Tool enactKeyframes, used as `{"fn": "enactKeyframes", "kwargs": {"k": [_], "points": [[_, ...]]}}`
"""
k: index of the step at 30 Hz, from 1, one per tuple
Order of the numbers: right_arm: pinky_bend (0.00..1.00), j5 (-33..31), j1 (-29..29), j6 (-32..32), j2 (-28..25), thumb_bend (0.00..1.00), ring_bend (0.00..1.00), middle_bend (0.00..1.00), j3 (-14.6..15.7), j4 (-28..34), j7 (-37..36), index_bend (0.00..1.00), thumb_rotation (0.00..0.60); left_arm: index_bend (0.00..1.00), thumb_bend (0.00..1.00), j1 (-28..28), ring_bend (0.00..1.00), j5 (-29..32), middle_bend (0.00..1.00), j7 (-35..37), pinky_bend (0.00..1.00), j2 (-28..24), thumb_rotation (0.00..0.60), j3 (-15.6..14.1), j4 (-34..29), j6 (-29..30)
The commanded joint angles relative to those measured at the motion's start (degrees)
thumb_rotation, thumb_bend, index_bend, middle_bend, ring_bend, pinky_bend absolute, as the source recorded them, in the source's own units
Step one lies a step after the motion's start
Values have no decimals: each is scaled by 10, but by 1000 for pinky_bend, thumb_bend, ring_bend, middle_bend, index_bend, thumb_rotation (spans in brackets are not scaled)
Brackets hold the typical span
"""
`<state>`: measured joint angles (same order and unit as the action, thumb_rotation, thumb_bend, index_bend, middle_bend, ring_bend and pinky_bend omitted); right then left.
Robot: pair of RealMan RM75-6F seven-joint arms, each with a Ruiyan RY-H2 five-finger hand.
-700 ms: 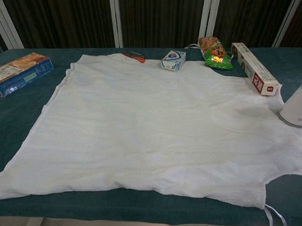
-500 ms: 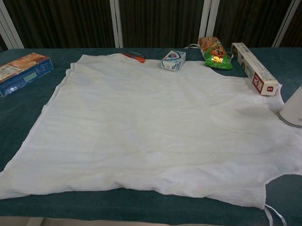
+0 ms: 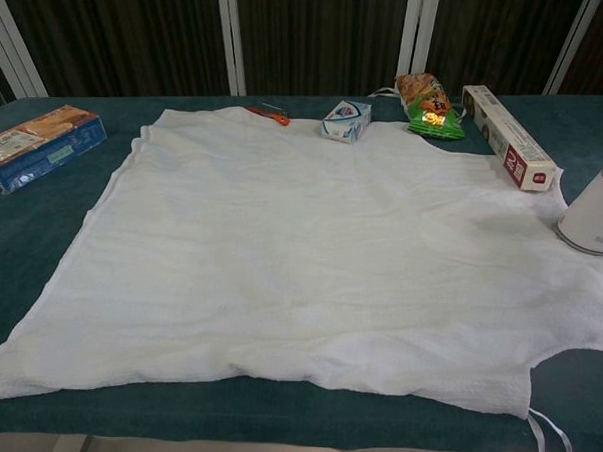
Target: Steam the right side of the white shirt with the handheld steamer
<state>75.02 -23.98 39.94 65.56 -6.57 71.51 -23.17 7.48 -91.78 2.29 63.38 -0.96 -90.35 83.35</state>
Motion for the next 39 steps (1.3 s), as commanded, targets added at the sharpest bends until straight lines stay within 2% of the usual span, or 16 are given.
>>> {"fn": "enactKeyframes", "kwargs": {"k": [1, 7, 18, 22, 29, 39], "points": [[271, 25, -7, -7, 3, 264, 110, 138, 6, -11, -50, 203, 600, 43, 9, 1, 0, 1, 50, 0, 69, 0, 600, 0, 0, -2], [332, 49, -15, -12, 6, 264, 153, 184, 17, -26, -102, 259, 600, 43, 9, 1, 0, 1, 50, 0, 69, -1, 600, 0, -1, 0], [370, 67, -15, -6, 1, 264, 157, 186, 39, -27, -134, 262, 600, 43, 9, 0, 0, -1, 50, 3, 69, -2, 600, -1, -2, 3], [410, 70, -14, 1, 3, 265, 193, 201, 45, -31, -139, 281, 600, 43, 9, -1, 0, -2, 50, 3, 69, -3, 600, -2, -1, 4], [505, 74, -14, 11, 8, 265, 304, 295, 51, -33, -145, 391, 600, 43, 9, 0, 0, -1, 50, 3, 69, -3, 600, -2, -2, 2], [546, 84, -12, 27, 5, 265, 339, 328, 61, -29, -163, 407, 600, 43, 9, 0, 0, -2, 50, 4, 69, -3, 600, -1, -2, 2]]}}
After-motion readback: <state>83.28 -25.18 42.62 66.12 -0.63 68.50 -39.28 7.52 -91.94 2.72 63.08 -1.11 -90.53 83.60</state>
